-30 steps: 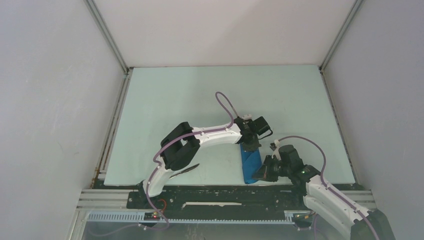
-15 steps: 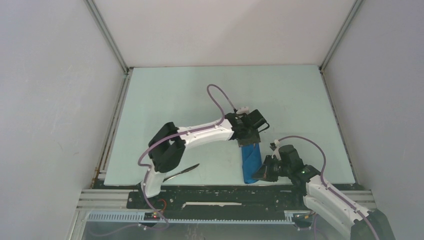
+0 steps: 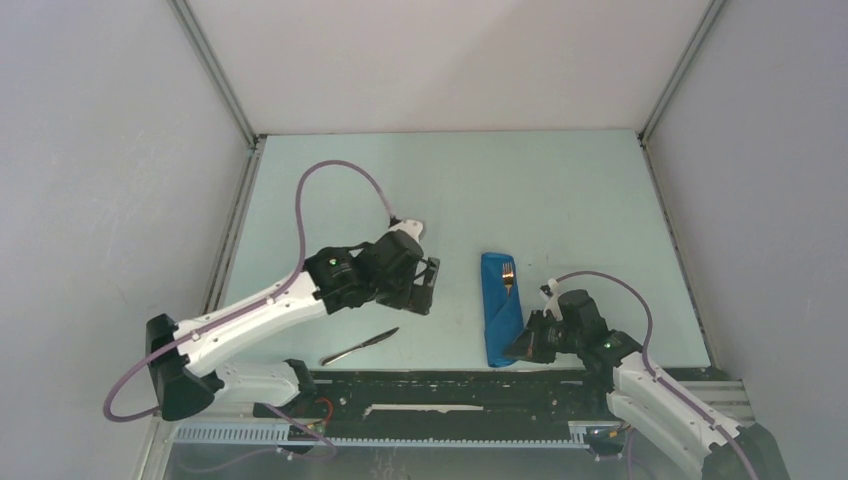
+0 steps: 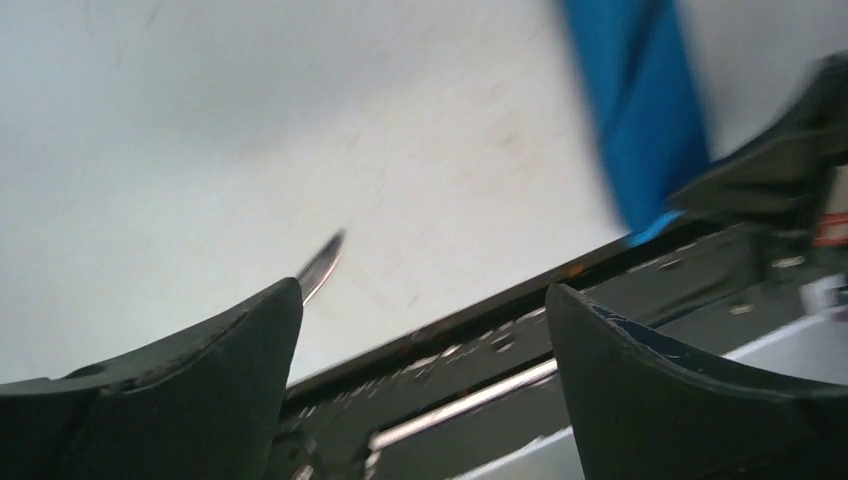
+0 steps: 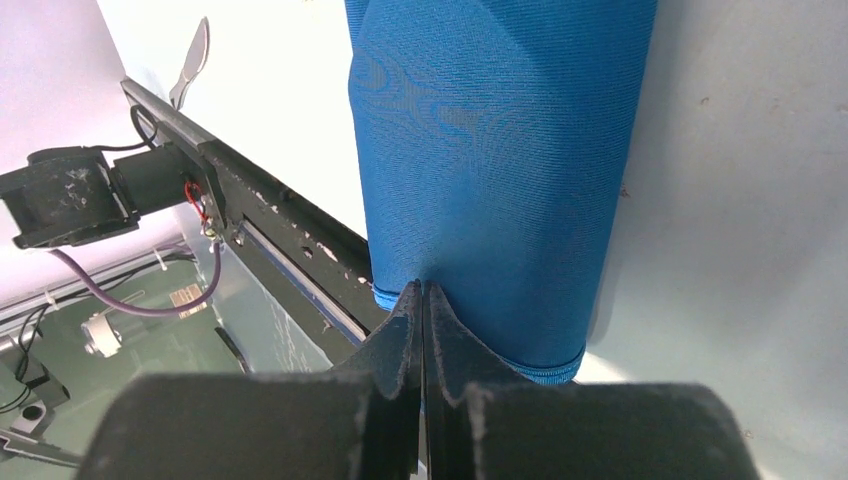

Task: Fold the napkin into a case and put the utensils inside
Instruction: Pick up the knife from the corner of the board.

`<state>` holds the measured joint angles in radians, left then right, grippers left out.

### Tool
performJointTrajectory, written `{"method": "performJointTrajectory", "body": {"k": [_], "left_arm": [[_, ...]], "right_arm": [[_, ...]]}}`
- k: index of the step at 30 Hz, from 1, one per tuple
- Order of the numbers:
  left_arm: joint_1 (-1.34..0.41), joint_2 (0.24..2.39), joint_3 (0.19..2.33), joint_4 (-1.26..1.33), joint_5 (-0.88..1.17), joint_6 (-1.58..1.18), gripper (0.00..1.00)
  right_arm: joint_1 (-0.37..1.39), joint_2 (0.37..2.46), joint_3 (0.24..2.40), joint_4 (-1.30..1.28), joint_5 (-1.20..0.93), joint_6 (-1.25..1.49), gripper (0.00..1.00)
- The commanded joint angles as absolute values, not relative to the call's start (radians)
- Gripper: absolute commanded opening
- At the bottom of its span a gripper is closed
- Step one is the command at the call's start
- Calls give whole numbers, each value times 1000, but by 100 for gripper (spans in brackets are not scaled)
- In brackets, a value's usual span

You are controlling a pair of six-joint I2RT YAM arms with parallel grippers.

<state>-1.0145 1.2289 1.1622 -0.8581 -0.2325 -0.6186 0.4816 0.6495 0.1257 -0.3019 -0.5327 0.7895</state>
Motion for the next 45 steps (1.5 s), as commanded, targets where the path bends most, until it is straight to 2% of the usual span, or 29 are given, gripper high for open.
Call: {"method": "performJointTrajectory", "body": {"k": [1,9,12,16,20,22,24,31,35,37,45], "left_arm": [[-997,1307,1049,-1117,-204,-646,100],[-935,1490,962,-1125,-169,-601,100],[-885,1551,935,-1086,-140,-548,95],[-853,1626,920,-1062,-150,-514,77],[-809,1649,898,-1021,-132,-485,71],[-789,1659,905,-1003,-117,-471,61],[-777,1685,914,-990,-117,-451,57],[-753,1786,948,-948,-78,-382,33],[-729,1828,987,-939,-98,-338,27],[-713,1852,1014,-932,-98,-315,20],[-674,2021,1275,-906,-121,-241,19]], "right_arm": [[490,624,148,-296,-547,768,0],[489,589,158,-315,-563,765,0],[490,567,169,-336,-561,764,0],[489,536,178,-358,-555,760,0],[490,532,178,-363,-564,762,0],[490,532,179,-361,-567,763,0],[489,533,184,-362,-571,763,0],[489,518,206,-389,-568,763,0],[490,508,211,-398,-565,764,0],[490,511,215,-399,-565,764,0],[489,528,226,-402,-549,756,0]]}}
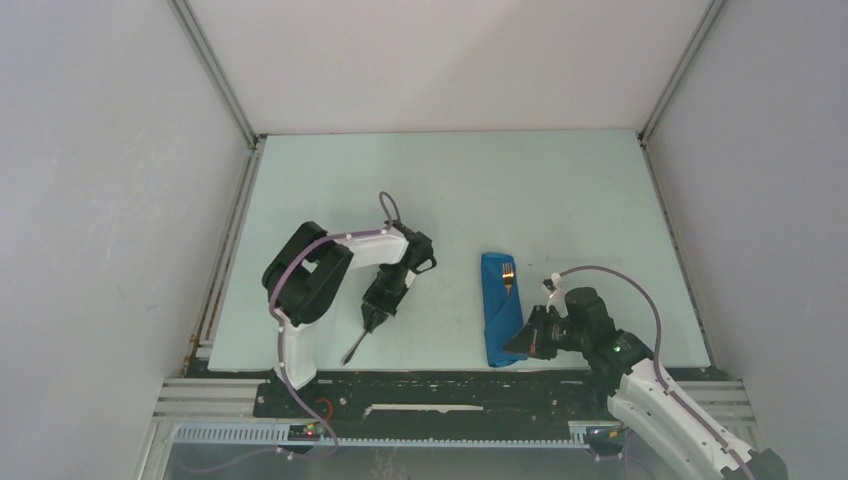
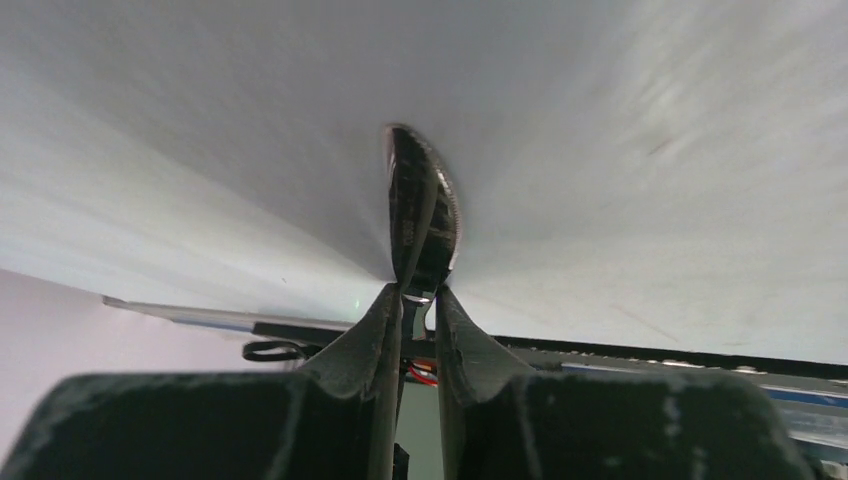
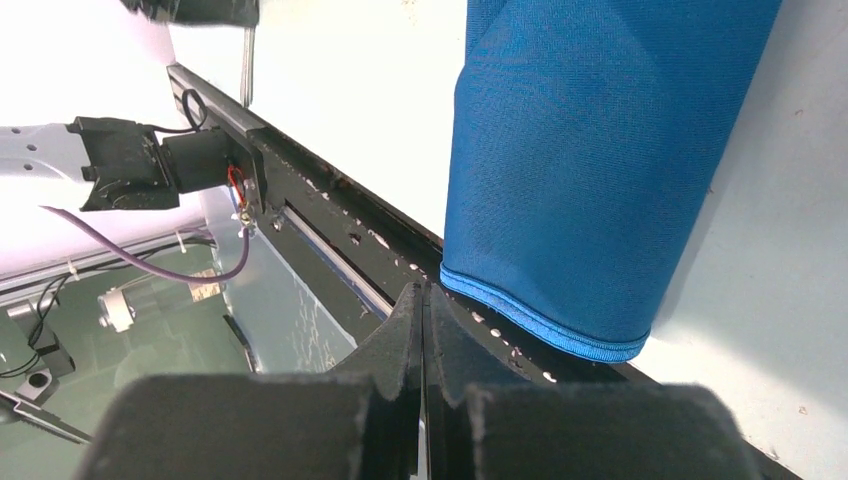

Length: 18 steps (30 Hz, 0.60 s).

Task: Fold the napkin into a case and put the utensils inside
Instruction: Pick up the knife from the corner of the board.

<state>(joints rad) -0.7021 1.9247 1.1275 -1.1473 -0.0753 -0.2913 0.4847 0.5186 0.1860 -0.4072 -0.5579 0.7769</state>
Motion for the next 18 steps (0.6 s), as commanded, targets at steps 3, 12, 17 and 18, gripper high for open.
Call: {"method": "performJointTrajectory", "body": {"k": [3,12,17,18], "left_arm": [[-659,2112,1431,-925,-69,-249,18],[-588,2103,1526,-997,-10,-290,42],[-588,2087,1489,-1024,28,-277,40],[-592,2078,1461,-1019,29,-278,41]], "right_arm": [[490,544,236,-401,-552,754,0],[490,545,242,-403,-545,758,0],[489,551,242,-396,-547,756,0],[490,551,242,-394,-546,757,0]]}}
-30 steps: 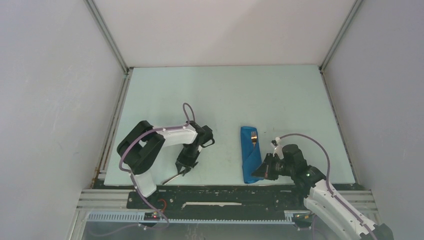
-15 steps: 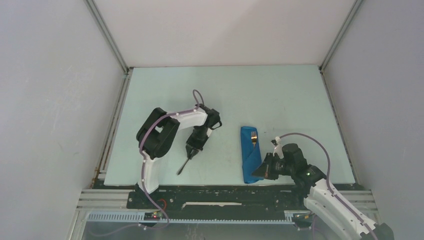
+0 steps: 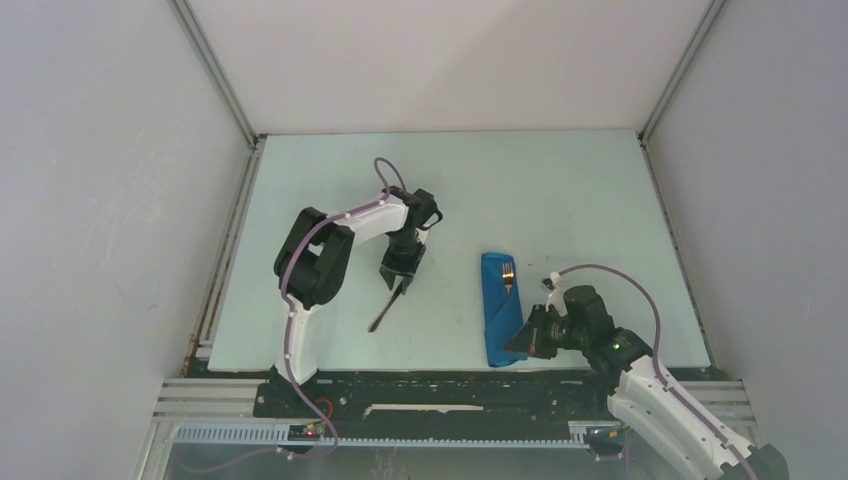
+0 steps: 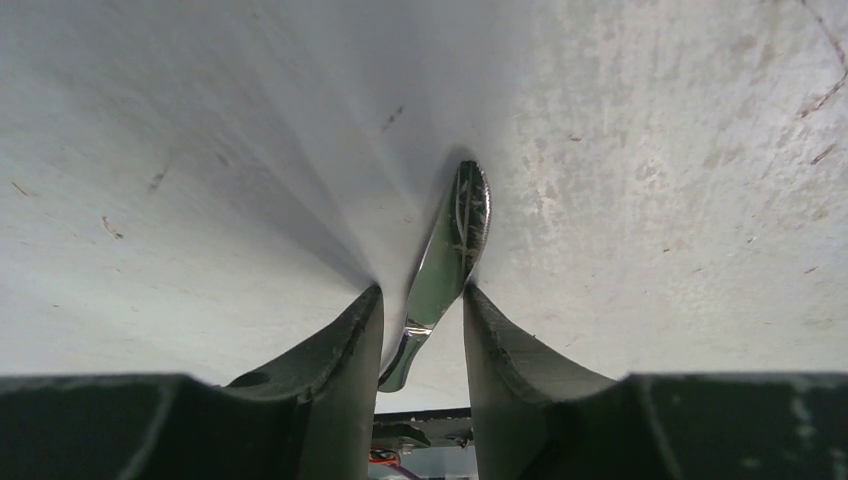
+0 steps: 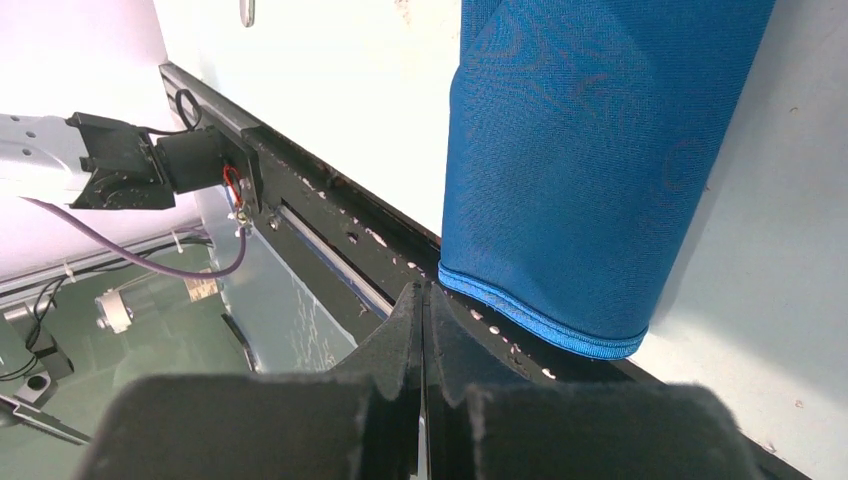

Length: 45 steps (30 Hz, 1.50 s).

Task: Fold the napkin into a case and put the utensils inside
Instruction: Pick up the knife from the corner of the board.

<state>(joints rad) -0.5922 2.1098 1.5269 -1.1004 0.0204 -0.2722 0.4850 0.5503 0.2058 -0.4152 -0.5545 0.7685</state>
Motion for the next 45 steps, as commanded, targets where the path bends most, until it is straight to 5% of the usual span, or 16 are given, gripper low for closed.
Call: {"method": "performJointTrajectory", "body": {"k": [1,10,30,35,45], "left_arm": [[-595,2071,1449,-1019,27,-276,41],[-613,2056,1349,-1002,-8,-268,42],[-634,2125,1349,-990,-58,-245,26],[-634,2142,1385,-995,-58,-235,36],[-634,2171,1445,-995,-71,-230,36]], "right_arm": [[489,549,242,-394,-546,760,0],[489,540,245,-394,-549,764,0],[490,561,253,-371,-562,763,0],[490,546,256,-392,-549,760,0],[490,548,252,-396,-544,759,0]]}}
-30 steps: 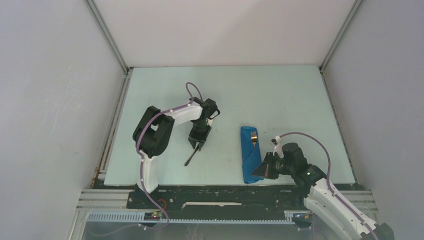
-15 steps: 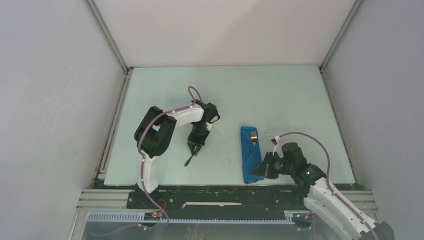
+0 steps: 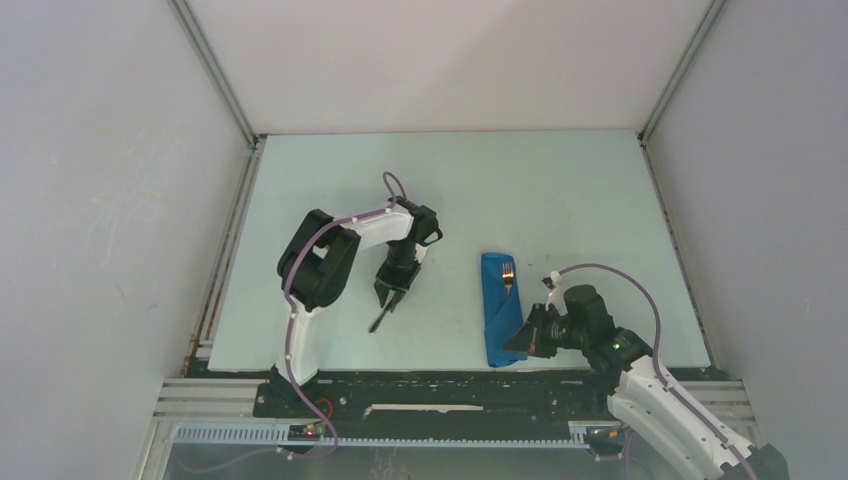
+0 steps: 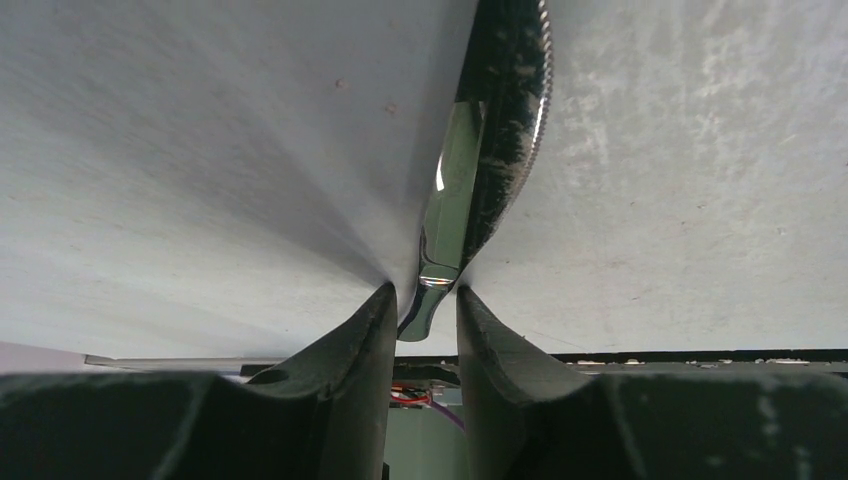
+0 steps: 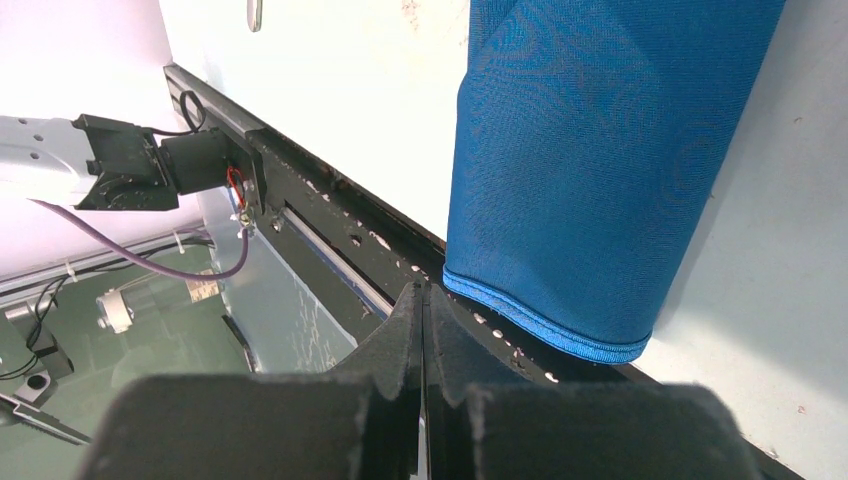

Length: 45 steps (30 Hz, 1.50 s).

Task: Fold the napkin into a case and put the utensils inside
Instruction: Pick up the knife from the corner of the board.

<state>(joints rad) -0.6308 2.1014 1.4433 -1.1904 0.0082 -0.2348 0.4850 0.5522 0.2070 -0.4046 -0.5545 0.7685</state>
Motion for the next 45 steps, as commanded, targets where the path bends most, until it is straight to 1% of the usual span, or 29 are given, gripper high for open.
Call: {"method": "performJointTrajectory", "body": {"k": [1,13,19,22,29,39,40,41,43,44,45], "left_arm": [[-636,2170,1452,-994,-68,-231,36],[-640,2164,1500,-986,-58,-239,39],[-641,2086,1443,-926,-80,-265,48],[-639,2069,1412,-899,-67,-255,48],[-640,2088,1402,-891,-24,-237,40],[-646,2103,1365,-926,-59,-212,30],[-647,2107,1367,-929,-62,-211,28],[-647,2110,1368,-930,-66,-210,22],[-651,2110,1368,-927,-92,-213,6],[-654,2102,1368,-921,-105,-215,1],[-657,2092,1369,-916,-115,-215,0]], "right_arm": [[490,550,251,-394,-545,760,0],[492,555,243,-387,-547,760,0],[491,562,242,-376,-551,764,0],[492,563,241,-370,-553,765,0],[492,555,242,-374,-552,771,0],[495,546,242,-365,-551,782,0],[495,547,241,-364,-551,782,0],[495,547,241,-364,-551,784,0],[495,546,241,-368,-549,782,0],[497,546,242,-372,-546,780,0],[497,546,241,-374,-542,779,0]]}}
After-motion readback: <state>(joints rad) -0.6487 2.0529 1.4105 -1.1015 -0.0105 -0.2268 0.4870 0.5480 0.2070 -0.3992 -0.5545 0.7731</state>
